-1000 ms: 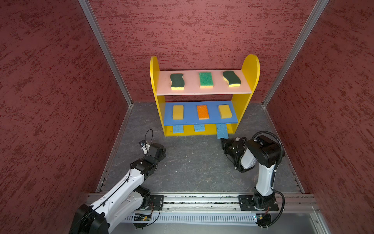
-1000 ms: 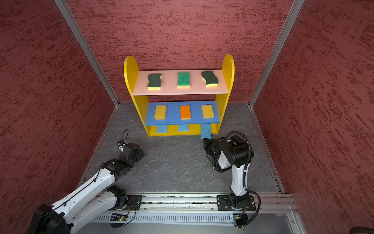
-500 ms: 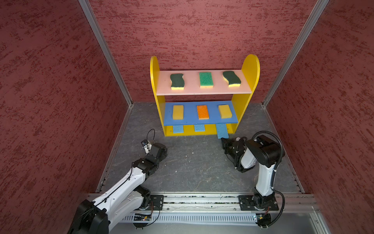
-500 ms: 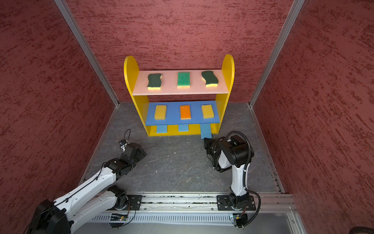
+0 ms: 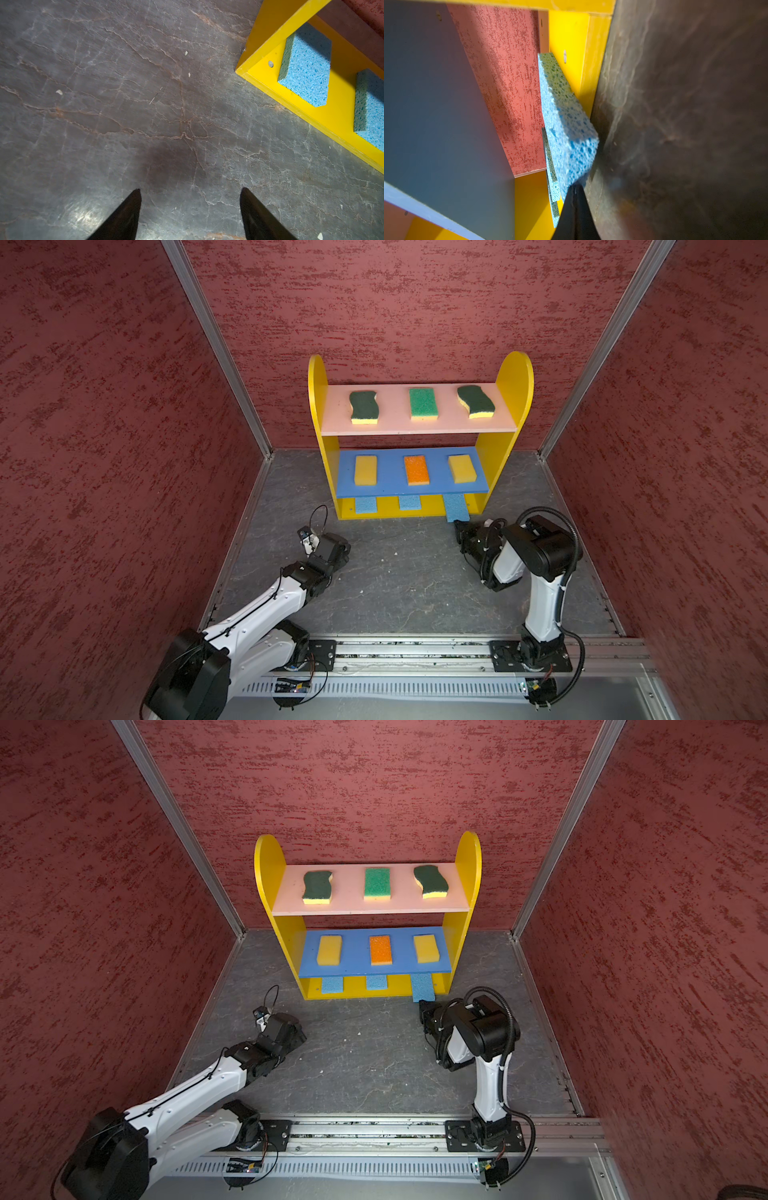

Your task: Place and organize the cleaning sponges onto the shelf

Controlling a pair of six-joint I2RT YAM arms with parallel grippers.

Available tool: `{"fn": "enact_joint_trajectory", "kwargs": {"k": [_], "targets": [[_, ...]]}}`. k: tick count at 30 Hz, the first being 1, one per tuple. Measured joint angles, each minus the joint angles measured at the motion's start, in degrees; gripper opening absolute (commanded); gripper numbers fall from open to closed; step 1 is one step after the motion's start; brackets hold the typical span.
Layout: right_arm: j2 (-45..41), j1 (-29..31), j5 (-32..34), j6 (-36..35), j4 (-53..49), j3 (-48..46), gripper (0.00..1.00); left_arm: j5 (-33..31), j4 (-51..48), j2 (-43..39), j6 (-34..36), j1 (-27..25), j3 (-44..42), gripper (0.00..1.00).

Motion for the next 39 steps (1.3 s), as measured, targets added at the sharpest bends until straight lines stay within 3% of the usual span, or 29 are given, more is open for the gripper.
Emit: {"fn": "enact_joint_trajectory", "kwargs": {"k": [39], "targets": [[3.21, -1.03, 0.11, -0.09, -1.86, 6.43, 0.00, -0.50, 6.58, 6.38, -1.75, -3.56, -0.13, 0.75]]}}
